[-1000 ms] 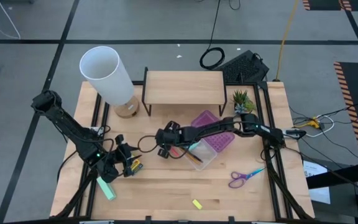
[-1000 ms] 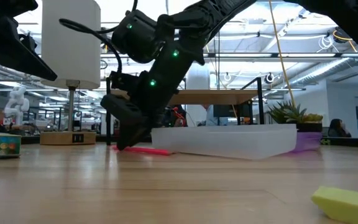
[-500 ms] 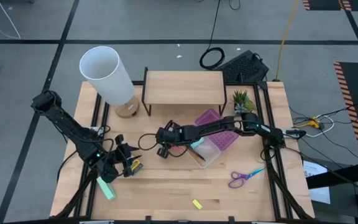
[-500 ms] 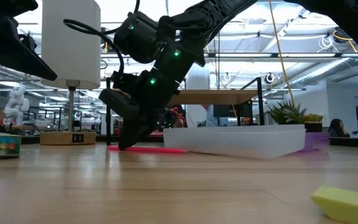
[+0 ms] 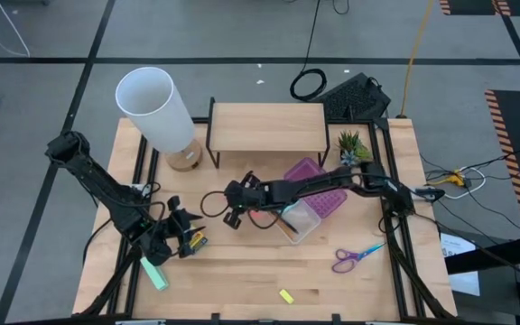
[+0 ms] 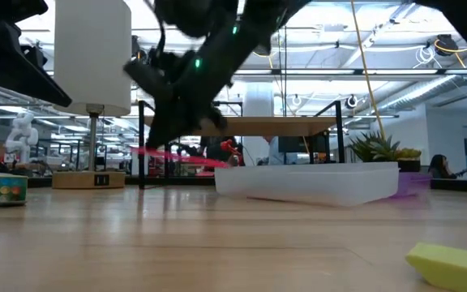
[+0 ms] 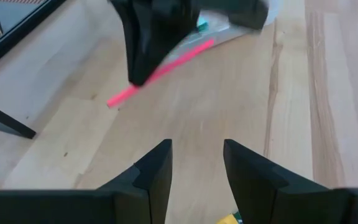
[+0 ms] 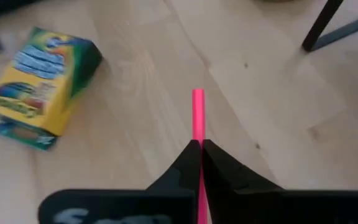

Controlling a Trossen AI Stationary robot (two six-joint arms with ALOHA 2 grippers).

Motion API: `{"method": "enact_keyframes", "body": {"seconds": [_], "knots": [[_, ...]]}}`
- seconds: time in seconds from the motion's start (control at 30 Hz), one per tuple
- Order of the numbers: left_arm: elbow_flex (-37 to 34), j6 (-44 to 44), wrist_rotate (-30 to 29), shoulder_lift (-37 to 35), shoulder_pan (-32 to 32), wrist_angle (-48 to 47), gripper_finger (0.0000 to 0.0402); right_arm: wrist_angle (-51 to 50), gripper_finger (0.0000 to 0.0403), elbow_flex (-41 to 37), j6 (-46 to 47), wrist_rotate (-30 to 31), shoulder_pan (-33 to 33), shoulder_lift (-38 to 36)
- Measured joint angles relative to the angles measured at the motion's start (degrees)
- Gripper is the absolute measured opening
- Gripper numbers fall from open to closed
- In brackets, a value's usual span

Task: Pack school essentials
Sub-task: Put the pink pencil into the transparent violet supply box, then put the yellow sticky notes into the transparent violet supply box

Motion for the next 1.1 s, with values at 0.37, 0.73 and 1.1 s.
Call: {"method": "enact_keyframes", "body": {"seconds": [0.37,0.73,1.1], "knots": [[0.0,-1.1,0.0,0.0,-1.9,0.0,0.0150,-22.5,0.0003,-3.3,6.3,6.4,5.1,-13.5],[0.0,-1.2,-1.0,0.0,-1.3,0.5,0.0150,-1.3,0.0003,-32.7,19.0,10.8,7.2,-24.5],[0.0,-1.2,-0.4,0.0,1.7,0.5,0.0150,8.5,0.0034,-40.5,19.5,11.3,5.3,-24.5]]}}
